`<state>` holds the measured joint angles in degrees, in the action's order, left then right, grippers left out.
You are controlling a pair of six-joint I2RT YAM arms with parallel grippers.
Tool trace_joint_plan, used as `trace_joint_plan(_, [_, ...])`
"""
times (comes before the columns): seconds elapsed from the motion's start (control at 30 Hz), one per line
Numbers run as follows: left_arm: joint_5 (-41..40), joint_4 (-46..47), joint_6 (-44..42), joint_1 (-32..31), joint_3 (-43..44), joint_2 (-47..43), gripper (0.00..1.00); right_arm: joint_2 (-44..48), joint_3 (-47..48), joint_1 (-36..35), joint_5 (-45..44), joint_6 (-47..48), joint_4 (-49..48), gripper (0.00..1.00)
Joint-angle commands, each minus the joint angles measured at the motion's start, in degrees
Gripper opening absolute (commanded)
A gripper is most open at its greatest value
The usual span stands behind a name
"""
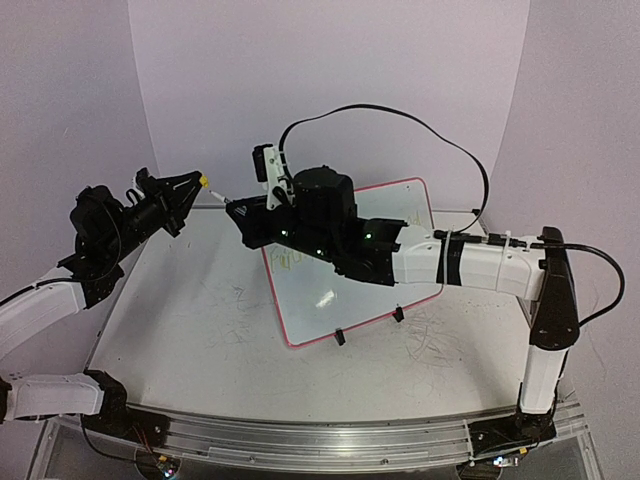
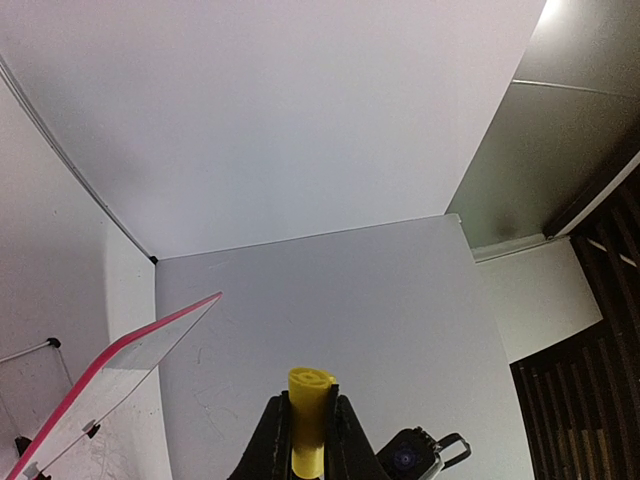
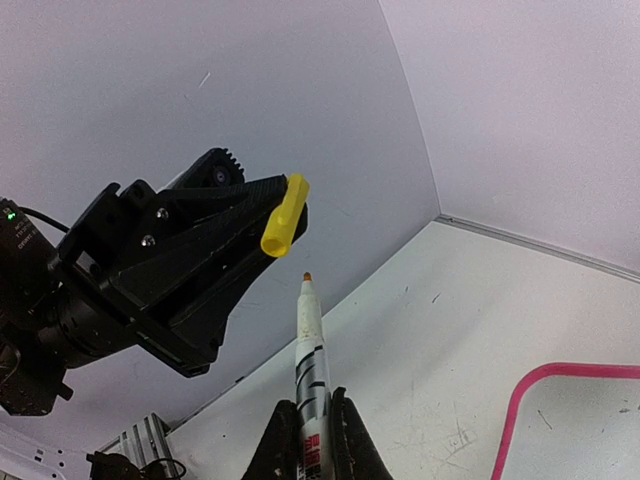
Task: Write a sentence on the whiteboard
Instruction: Insert the whiteboard marker without the cap into the pen cap.
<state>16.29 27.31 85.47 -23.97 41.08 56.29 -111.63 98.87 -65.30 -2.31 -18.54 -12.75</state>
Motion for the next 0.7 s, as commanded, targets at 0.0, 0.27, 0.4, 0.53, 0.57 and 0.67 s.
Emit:
trace_joint_plan(0.0, [0.1,2.9,-0.7,-0.1,0.0,0.0,0.0,2.3,2.3,-0.1,-0.3,0.8,-2.5,0.0])
trace_joint_plan(0.27, [0.0,2.9,-0.8,-0.2,-0.4,0.0,0.0,2.2,3.5,-0.2,0.3,1.1,-2.0,0.0])
trace_joint_plan(0.4, [0.3,2.9,-0.7,-0.1,-0.5,0.3,0.0,1.7,4.0,-0.2,0.6,0.9,-1.9,0.0])
trace_joint_plan(0.53, [0.2,2.9,-0.9,-0.1,-0.2,0.2,0.0,0.7,4.9,-0.2,1.2,0.4,-1.4,0.0])
trace_joint_plan(0.57, [0.2,2.9,-0.9,-0.1,-0.1,0.2,0.0,0.5,5.0,-0.1,1.1,0.4,-1.4,0.0])
trace_joint_plan(0.67, [0.3,2.9,-1.0,-0.1,-0.1,0.0,0.0,0.0,5.8,-0.1,0.9,0.6,-1.2,0.0])
